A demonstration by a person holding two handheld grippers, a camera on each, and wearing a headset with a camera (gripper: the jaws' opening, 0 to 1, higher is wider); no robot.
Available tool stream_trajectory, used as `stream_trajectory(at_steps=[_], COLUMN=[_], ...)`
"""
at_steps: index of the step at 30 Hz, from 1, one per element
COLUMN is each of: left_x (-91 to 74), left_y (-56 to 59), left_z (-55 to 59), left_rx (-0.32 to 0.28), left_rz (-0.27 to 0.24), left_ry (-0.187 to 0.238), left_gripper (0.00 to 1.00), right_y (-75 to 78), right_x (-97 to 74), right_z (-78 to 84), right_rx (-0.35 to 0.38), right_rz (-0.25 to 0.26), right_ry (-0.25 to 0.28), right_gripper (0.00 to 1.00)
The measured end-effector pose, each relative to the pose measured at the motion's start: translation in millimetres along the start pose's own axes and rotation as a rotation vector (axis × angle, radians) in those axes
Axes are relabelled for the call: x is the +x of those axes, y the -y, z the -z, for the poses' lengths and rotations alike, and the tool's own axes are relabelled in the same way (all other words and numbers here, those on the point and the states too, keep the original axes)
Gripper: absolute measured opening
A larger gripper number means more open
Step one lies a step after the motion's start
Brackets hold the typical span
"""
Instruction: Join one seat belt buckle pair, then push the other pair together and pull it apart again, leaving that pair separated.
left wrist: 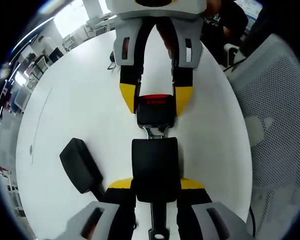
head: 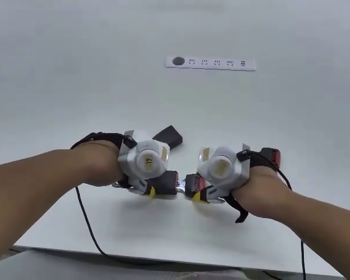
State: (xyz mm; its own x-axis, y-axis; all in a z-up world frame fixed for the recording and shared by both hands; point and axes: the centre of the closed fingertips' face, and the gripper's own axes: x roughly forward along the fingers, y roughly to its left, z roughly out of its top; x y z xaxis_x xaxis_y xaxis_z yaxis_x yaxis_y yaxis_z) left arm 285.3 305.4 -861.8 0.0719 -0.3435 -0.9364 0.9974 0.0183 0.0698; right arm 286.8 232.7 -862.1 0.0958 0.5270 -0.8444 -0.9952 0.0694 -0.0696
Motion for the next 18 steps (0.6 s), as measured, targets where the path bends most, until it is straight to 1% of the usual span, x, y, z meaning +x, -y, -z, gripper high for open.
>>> stream_trajectory(at_steps=[4,9,12,15,18], left_x=[-0.6,-0.5,-0.2,-0.1,-0.1], left_y=[-0.4,-0.6,-1.0,-0.6,-1.3], left_z=[0.6,-0.4,-0.6,-0.8,-0.6], left_rx=[-0.018,-0.031,-0.033,-0.033,-0.034], left_rz=[-0.007,-0.013,-0.012,-0.011,-0.013], left_ry=[0.025,0.033,0.031,0.019,0.022], left_gripper=[0.31,0.31,0.31,0.31,0.31], right_y=[1.0,1.3,1.4,1.6,1.6], right_x=[0.2,0.6,1.6,4.4,4.4], right_z=[0.0,-1.2,-3.8,-7.2,-6.6], right_rx=[-0.006,-0.026,-0.032,-0.030,-0.019], right_rz=[-0.004,-0.008,-0.001,0.002,0.000], right_ry=[0.000,-0.009,-0.012,-0.013,-0.006], right_gripper=[0.32,0.32,0.32,0.32,0.32])
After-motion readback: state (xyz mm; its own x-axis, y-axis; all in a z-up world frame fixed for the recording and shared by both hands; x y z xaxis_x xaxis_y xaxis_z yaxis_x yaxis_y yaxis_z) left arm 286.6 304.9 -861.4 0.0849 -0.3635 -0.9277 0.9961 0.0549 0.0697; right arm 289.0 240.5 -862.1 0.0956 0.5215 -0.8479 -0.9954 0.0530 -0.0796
